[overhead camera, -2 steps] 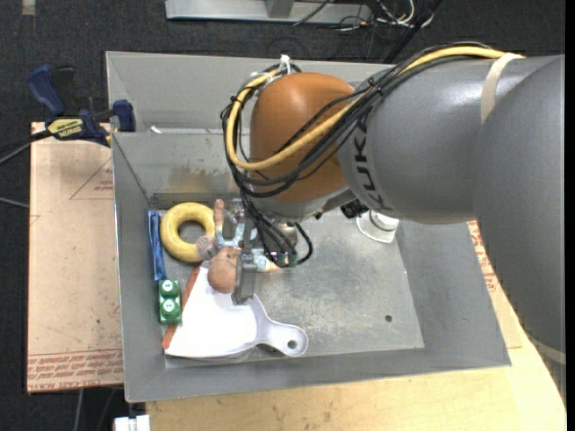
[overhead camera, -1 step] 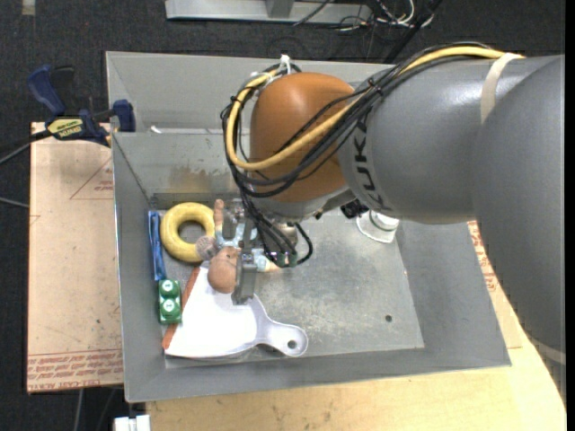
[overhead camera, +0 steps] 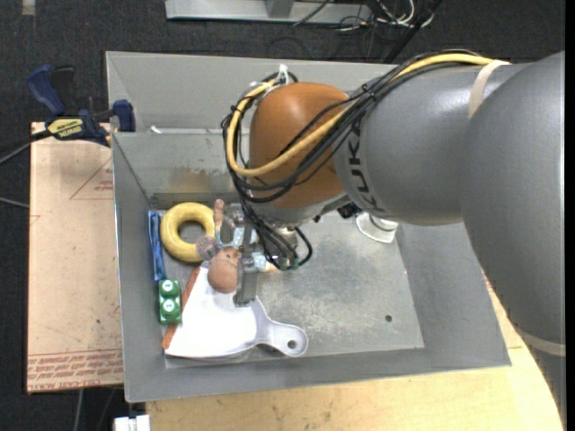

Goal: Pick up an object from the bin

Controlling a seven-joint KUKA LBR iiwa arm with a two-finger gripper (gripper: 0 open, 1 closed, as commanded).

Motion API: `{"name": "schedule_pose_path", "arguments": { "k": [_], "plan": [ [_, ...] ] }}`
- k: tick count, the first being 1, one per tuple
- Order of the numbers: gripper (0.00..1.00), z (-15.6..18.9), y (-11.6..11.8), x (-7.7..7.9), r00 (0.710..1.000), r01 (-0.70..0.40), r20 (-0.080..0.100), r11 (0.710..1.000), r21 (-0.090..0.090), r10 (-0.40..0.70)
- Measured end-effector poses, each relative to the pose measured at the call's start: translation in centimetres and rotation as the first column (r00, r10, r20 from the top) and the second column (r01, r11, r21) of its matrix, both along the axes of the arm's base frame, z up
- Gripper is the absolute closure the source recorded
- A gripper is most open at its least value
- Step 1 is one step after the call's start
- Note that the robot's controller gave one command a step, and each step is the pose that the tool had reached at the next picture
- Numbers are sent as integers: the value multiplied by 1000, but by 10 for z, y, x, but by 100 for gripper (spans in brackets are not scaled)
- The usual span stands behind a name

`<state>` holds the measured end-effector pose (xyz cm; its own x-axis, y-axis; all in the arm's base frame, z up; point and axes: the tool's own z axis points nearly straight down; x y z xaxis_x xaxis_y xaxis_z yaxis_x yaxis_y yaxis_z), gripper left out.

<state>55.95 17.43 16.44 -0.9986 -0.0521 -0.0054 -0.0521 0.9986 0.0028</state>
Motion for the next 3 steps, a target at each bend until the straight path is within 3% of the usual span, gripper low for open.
{"name": "schedule_pose_path", "arguments": {
  "k": [1,2,3],
  "plan": [
    [100,-87,-35,15,995,-94,16,996,6,94],
    [100,-87,-35,15,995,-95,16,996,6,94],
    [100,3,-42,12,998,-60,18,998,8,60]
  ]
}}
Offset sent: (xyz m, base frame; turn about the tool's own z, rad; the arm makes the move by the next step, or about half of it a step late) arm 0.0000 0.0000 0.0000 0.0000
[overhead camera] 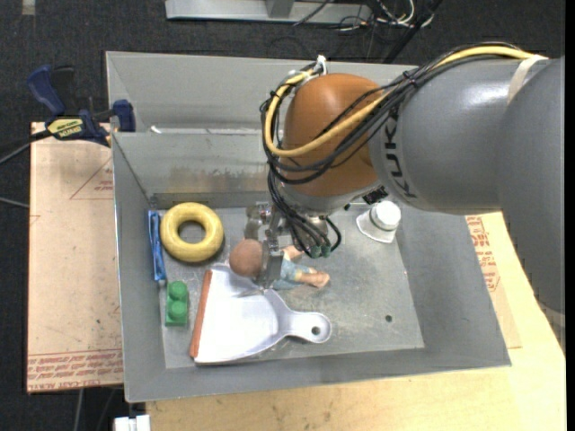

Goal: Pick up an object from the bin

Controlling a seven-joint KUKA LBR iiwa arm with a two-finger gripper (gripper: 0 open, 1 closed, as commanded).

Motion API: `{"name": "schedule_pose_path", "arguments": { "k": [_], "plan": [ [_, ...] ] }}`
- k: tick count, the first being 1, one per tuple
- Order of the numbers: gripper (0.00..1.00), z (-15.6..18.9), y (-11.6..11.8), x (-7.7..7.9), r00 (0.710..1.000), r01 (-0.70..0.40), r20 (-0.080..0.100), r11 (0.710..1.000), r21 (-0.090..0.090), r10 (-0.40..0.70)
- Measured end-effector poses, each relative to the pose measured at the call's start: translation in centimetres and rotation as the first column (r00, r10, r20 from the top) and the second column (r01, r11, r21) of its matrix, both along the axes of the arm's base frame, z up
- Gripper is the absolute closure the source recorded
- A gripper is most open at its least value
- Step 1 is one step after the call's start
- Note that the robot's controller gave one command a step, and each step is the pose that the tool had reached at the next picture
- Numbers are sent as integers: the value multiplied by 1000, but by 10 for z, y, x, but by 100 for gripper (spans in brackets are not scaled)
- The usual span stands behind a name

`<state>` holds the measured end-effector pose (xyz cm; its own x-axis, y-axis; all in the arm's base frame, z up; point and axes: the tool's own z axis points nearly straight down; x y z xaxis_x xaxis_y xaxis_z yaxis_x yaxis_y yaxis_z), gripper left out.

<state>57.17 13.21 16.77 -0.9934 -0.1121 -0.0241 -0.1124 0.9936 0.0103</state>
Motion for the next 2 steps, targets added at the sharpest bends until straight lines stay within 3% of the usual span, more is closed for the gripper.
{"name": "schedule_pose_path", "arguments": {
  "k": [1,2],
  "plan": [
    [100,0,0,0,1000,0,0,1000,0,0],
    [100,37,-3,-3,1000,-1,-9,1000,-2,1]
  ]
}}
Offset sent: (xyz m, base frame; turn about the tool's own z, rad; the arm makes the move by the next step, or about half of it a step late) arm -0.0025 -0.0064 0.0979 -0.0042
